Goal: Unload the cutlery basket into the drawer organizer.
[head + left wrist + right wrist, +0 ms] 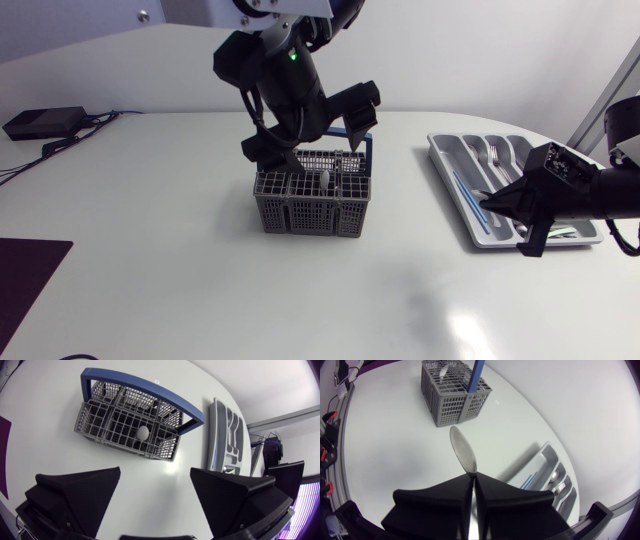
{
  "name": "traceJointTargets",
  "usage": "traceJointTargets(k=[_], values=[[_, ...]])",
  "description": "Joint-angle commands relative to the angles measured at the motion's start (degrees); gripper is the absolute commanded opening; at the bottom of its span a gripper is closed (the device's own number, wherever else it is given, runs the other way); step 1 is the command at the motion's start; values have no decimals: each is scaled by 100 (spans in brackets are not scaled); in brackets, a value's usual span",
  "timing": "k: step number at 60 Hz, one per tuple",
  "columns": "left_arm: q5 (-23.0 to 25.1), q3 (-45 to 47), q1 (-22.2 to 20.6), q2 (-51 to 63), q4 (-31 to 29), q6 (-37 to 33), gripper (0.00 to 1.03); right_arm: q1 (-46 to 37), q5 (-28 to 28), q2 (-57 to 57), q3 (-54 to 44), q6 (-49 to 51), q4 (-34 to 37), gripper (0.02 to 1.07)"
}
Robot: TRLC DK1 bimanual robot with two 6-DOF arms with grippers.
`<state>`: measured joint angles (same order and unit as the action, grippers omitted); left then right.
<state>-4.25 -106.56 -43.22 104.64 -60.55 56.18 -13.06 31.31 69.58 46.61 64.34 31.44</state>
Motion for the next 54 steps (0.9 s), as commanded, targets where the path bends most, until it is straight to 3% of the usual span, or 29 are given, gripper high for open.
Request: traceJointTargets(k=[1, 23, 36, 54], values=[[-181, -101, -2, 92, -27, -345, 98, -311, 15, 354, 226, 738, 117, 7], [-744, 373, 7, -14, 184, -1066, 98, -1594, -389, 2042, 1184, 2303, -15, 7], [-823, 716, 16, -190, 439, -1268, 98, -1884, -793, 2666, 1280, 2698, -789, 7], [-832, 1164, 24, -427, 659, -1444, 98, -2095, -1180, 3299, 1579, 2962, -1167, 7]])
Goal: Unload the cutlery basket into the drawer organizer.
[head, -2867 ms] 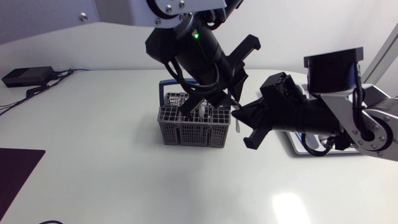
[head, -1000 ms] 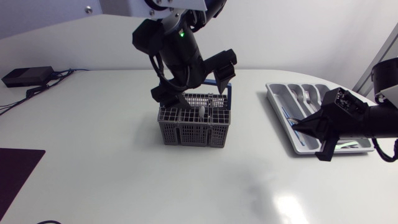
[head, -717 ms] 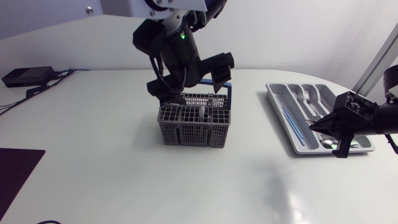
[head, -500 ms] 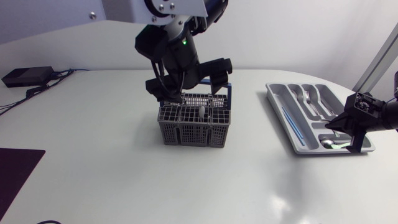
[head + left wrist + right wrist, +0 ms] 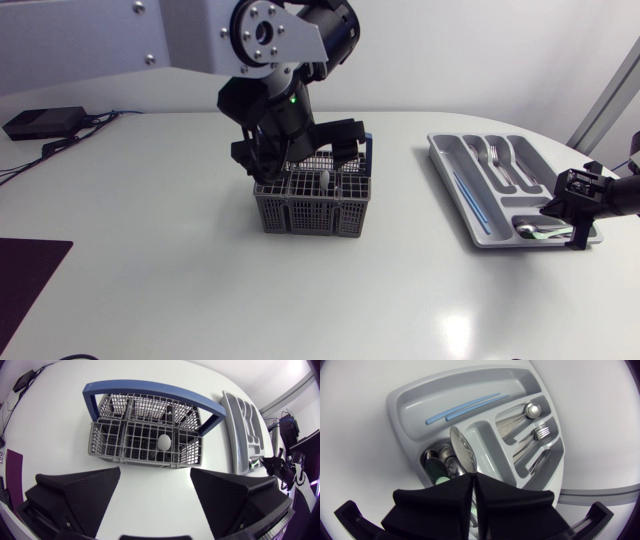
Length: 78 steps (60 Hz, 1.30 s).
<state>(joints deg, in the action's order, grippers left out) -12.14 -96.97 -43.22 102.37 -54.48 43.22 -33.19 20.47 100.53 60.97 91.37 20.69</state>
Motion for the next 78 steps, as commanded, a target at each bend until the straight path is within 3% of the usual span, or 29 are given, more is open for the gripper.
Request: traceJointTargets(k=[1, 13, 25, 37, 48, 55, 64, 78], values=[[-43, 231, 24, -208, 60, -156, 98, -100, -131, 239, 134, 302, -118, 7], [-43, 389, 16, -305, 130, -270, 98, -267, -351, 406, 99, 531, -337, 9], [-43, 556, -55, -375, 218, -367, 98, -320, -447, 300, -200, 548, -777, 46], [-43, 662, -99, -472, 254, -446, 98, -320, -430, -95, -419, 504, -768, 62], [-43, 837, -107, -621, 289, -517, 98, -153, -377, -772, -648, 162, -557, 68], [-43, 1040, -107, -745, 368, -578, 98, 85, -219, -1229, -674, -295, -21, 68], [-43, 1382, -72, -947, 544, -736, 98, 691, 1, -1844, -569, -1236, 946, 68], [-43, 1936, -11, -1184, 939, -938, 98, 1922, 133, -2451, -525, -2809, 1702, 68]])
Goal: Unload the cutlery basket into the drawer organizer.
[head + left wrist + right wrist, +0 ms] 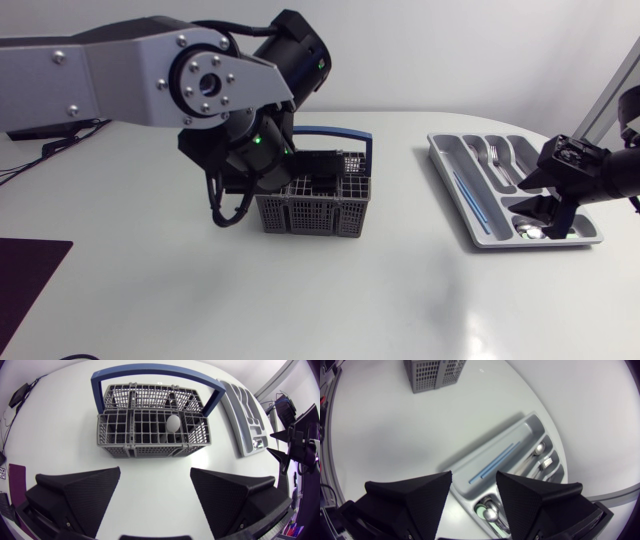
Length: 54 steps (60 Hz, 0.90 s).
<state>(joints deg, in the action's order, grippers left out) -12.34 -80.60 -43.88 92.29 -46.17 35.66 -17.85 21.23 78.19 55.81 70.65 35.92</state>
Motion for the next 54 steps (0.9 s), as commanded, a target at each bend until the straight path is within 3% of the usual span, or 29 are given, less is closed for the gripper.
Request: traceJointTargets(k=[1, 8, 26, 54], values=[[-23, 334, 64, -185, 126, -191, 98, 475, 56, -243, -9, -834, 205, 68], [39, 615, 125, -343, 363, -323, 98, 1415, 65, -393, 97, -2012, 354, 68], [285, 1143, 257, -607, 856, -622, 98, 2839, 206, -208, 554, -4086, 363, 68], [627, 1644, 521, -809, 1365, -1158, 98, 4008, 214, 539, 1389, -6195, 117, 68]])
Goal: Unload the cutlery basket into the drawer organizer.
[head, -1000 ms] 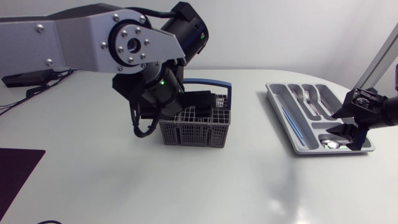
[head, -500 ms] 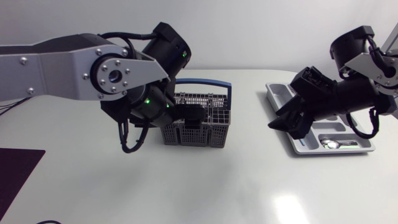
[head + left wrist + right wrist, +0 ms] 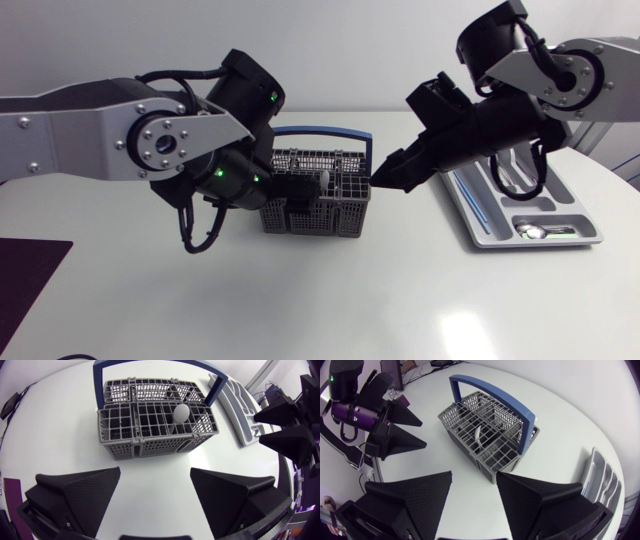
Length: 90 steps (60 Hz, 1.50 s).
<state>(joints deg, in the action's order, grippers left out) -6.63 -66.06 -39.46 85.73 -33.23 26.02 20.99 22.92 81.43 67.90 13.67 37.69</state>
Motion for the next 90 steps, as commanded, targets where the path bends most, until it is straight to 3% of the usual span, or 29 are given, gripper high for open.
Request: traceJointTargets(k=[1, 23, 49, 64, 90], values=[[74, 199, 88, -162, 71, -211, 98, 133, 37, 251, 197, -559, -87, 68], [198, 357, 202, -294, 177, -431, 98, 291, 81, 980, 971, -1859, 72, 68], [198, 384, 202, -356, 247, -493, 98, 326, 11, 1261, 1445, -2422, 326, 68], [198, 436, 264, -470, 238, -721, 98, 687, -692, 1420, 1850, -2404, 854, 68], [198, 682, 457, -663, 230, -1038, 98, 1003, -1105, 2053, 2483, -2466, 1223, 68]])
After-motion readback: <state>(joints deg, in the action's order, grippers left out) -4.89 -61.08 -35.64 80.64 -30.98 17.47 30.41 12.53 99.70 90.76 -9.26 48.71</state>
